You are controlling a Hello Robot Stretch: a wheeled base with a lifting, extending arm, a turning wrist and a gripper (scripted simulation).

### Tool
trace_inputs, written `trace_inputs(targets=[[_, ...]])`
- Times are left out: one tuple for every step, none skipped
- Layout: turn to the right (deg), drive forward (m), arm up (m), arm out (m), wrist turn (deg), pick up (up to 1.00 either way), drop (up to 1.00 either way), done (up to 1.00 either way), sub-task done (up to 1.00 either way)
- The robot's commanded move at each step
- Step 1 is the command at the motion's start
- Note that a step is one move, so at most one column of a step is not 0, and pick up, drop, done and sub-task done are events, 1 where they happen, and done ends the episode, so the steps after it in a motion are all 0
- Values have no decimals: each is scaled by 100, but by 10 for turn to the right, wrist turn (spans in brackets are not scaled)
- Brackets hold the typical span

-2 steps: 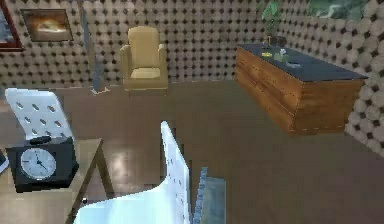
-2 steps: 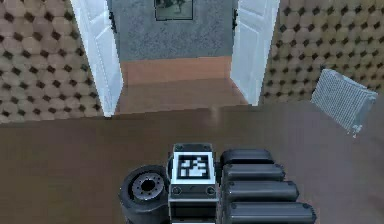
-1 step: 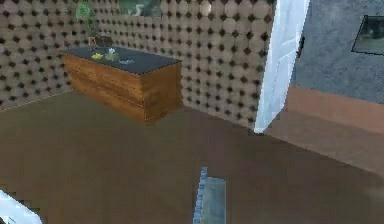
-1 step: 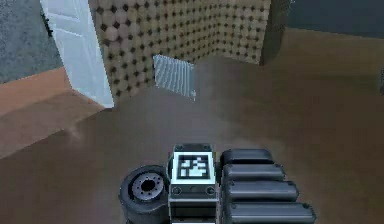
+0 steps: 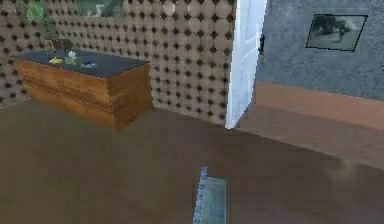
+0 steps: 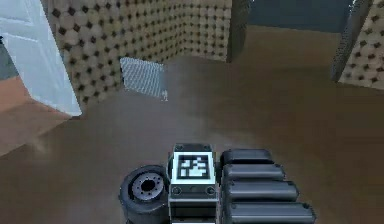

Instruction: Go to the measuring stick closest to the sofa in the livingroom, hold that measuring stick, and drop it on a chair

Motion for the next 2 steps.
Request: trace_inputs(targets=[[-450, 0, 0, 0, 0, 0, 0, 0, 0], [-450, 0, 0, 0, 0, 0, 0, 0, 0]])
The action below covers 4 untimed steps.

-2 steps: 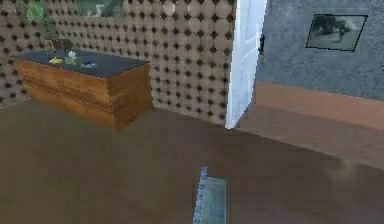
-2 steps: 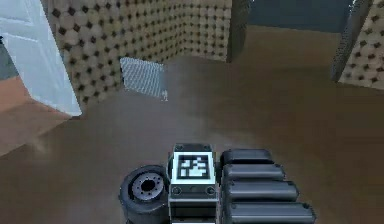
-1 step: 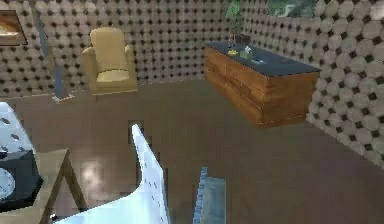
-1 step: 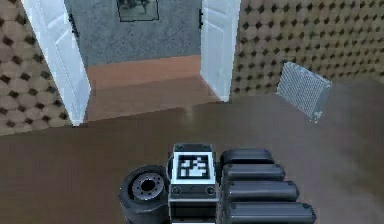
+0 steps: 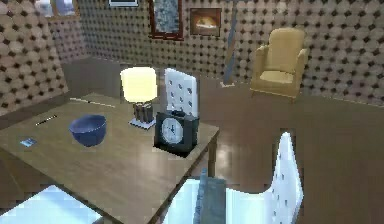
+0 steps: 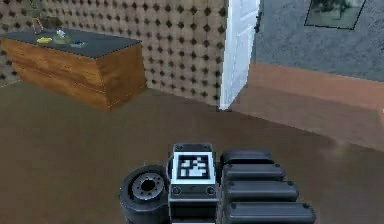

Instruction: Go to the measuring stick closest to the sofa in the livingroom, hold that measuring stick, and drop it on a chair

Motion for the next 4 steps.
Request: trace_inputs(targets=[[-450, 0, 0, 0, 0, 0, 0, 0, 0], [-30, 0, 0, 0, 0, 0, 0, 0, 0], [0, 0, 0, 42, 0, 0, 0, 0, 0], [0, 0, 0, 0, 390, 0, 0, 0, 0]])
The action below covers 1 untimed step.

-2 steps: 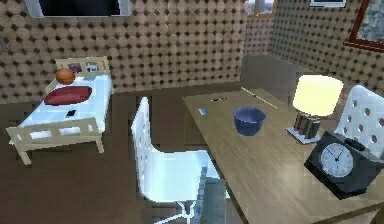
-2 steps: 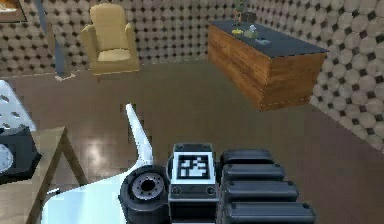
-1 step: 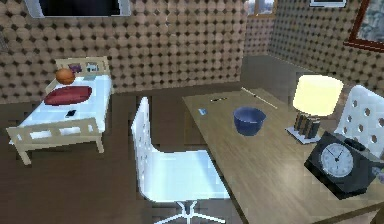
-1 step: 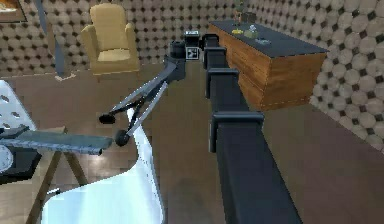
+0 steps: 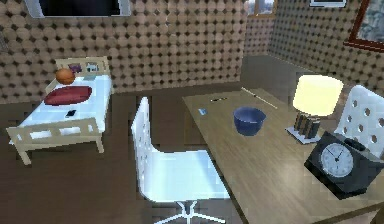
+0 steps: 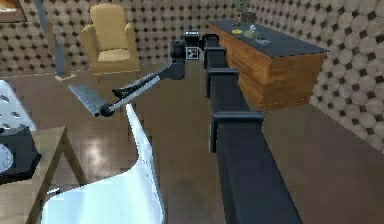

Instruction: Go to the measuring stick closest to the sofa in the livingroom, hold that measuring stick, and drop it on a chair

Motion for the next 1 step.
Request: trace_inputs(targets=[[0, 0, -30, 0, 0, 0, 0, 0, 0]])
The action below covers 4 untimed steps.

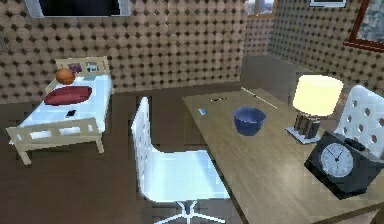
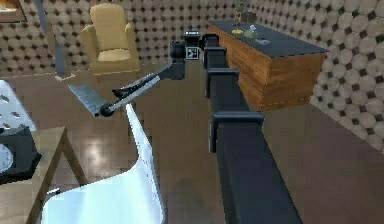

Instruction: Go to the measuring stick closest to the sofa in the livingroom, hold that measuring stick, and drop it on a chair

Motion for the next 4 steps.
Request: trace_inputs(targets=[[0, 0, -50, 0, 0, 0, 0, 0, 0], [0, 0, 0, 0, 0, 0, 100, 0, 0], [0, 0, 0, -10, 0, 0, 0, 0, 0], [0, 0, 0, 0, 0, 0, 0, 100, 0]])
